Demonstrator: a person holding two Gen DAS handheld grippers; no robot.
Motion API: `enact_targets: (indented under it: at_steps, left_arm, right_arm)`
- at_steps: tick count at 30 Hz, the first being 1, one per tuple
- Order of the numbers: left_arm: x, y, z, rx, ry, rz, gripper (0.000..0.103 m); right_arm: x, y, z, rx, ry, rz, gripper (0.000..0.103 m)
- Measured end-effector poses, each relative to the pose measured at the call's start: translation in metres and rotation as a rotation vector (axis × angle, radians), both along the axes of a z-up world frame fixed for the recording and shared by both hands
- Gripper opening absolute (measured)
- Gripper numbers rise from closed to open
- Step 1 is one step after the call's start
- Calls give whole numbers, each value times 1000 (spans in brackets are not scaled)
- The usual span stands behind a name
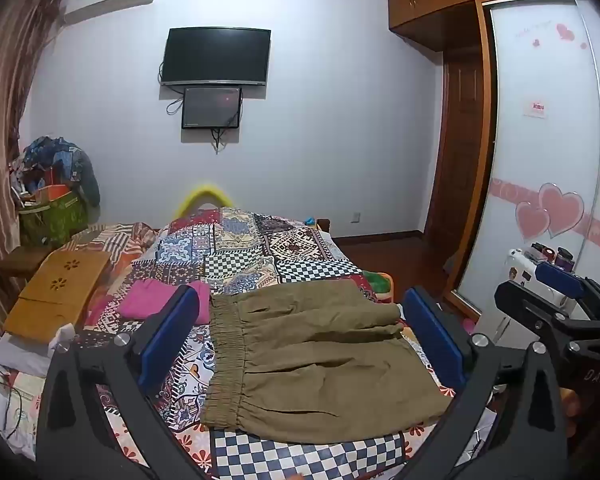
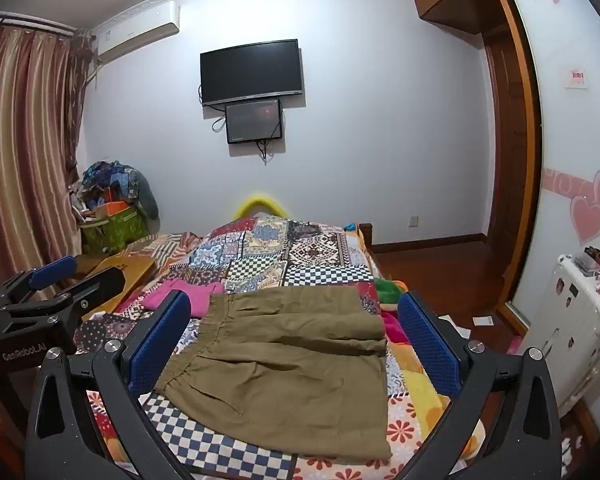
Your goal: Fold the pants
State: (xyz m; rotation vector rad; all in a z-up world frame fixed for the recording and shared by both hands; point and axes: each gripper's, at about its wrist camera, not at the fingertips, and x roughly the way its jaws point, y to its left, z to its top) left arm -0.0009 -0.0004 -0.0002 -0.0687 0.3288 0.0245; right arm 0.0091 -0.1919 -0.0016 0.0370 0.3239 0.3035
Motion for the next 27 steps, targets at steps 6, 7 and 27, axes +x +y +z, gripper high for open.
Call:
enact_targets:
  at_steps: [6, 7, 27]
  left_arm:
    - [4, -4, -4, -2, 1, -3, 103]
    - [4, -5, -4, -1, 1, -2, 103]
    - [1, -1, -2, -2, 1, -11, 103]
  right_arm:
    - [0, 0, 0, 0, 3, 2, 103]
    - [0, 0, 0, 0, 3, 2, 103]
    - [5, 0, -4, 7, 12, -1, 103]
